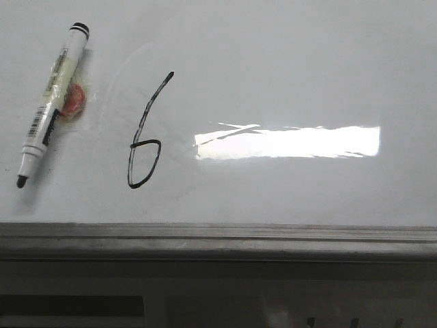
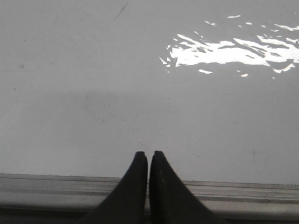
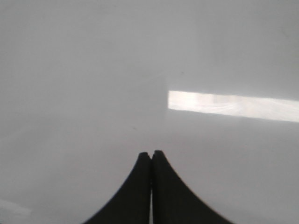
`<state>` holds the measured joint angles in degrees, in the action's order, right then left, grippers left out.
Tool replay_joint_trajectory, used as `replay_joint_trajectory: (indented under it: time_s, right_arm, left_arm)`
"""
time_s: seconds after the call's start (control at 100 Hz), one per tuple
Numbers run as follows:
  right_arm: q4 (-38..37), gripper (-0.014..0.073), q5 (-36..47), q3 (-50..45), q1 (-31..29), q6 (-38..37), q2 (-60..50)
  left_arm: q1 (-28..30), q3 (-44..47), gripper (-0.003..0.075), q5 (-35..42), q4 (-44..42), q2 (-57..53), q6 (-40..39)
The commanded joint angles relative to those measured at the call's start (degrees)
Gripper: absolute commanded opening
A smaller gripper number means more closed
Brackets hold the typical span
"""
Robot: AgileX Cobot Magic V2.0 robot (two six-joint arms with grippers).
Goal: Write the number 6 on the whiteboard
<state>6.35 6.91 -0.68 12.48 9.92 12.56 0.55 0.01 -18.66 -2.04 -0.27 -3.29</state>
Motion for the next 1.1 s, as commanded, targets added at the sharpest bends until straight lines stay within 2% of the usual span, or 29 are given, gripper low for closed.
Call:
replay_joint_trajectory:
  time_s: [0.0,0.31,0.54,1.09]
  right_arm:
    - [-2.4,-0.0064,0.9,-0.8,-3.4,-1.4,-1.3]
    - [-2.4,-0.0064,-15.4,-0.8,-13.7,-1.4,-14.3]
    - [-2.1,-0.0064,-24.9,-0.8,-17.0,-1.4,-14.1]
    - [-2.1,-0.0064,-24.7,-0.8,-17.0,-1.4,-14.1]
  left_arm:
    - [0.1,1.3,-0.002,4.0,0.4,-1.7,-0.7]
    - [0.1,1.3,-0.002,4.0,0.4,-1.7,-0.7]
    - [0.1,1.3,-0.002,4.2,0.4,-1.7,-0.7]
    - [0.1,1.3,-0.002,4.2,0.4,-1.7,-0.7]
